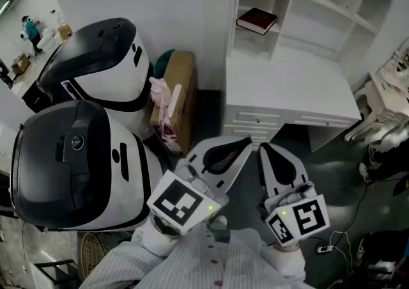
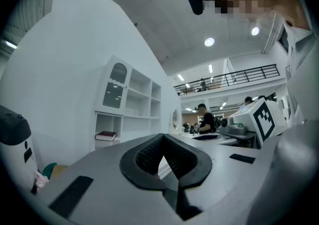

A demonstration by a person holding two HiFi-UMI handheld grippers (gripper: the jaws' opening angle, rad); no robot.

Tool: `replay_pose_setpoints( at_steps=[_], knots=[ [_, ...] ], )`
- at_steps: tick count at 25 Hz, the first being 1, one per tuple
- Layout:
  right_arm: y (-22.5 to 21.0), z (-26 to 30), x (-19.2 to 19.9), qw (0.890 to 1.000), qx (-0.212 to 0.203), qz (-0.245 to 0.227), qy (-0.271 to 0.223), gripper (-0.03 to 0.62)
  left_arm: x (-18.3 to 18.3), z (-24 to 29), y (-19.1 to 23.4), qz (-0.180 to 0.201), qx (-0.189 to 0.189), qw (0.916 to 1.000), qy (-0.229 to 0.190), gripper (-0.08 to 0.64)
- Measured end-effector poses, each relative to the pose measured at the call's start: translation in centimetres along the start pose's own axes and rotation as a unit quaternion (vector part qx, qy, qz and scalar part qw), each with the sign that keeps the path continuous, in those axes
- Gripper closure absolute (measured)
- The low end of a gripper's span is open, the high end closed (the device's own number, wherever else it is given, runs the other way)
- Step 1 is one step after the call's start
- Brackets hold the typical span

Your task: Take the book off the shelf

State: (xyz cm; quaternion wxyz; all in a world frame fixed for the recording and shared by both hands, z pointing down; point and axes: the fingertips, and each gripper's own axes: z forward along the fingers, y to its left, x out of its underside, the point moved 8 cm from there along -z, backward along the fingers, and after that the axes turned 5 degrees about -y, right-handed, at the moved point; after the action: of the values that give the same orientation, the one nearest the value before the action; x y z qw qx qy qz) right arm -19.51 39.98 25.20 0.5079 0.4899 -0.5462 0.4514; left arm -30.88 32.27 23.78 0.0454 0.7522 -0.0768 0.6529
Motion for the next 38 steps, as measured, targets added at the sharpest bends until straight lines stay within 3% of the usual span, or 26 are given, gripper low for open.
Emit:
replay_pose_setpoints(
  at_steps=[24,34,38],
  knots=[
    [-2.2,-5.0,1.1,1.0,0.005,0.0,0.001,0.578,1.9,1.4,-4.3,0.009,-0.019,0.9996,0.019,0.549],
    [-5.1,-1.1,2.0,1.0,0.004,0.006,0.018,0.578,2.9,5.1,-0.1,0.005,-0.014,0.9998,0.011,0.549],
    [-6.4,2.4,2.5,1.0,-0.001,0.003,0.028,0.578,3.5,7.5,3.0,0.021,-0.01,0.9993,0.03,0.549]
  ],
)
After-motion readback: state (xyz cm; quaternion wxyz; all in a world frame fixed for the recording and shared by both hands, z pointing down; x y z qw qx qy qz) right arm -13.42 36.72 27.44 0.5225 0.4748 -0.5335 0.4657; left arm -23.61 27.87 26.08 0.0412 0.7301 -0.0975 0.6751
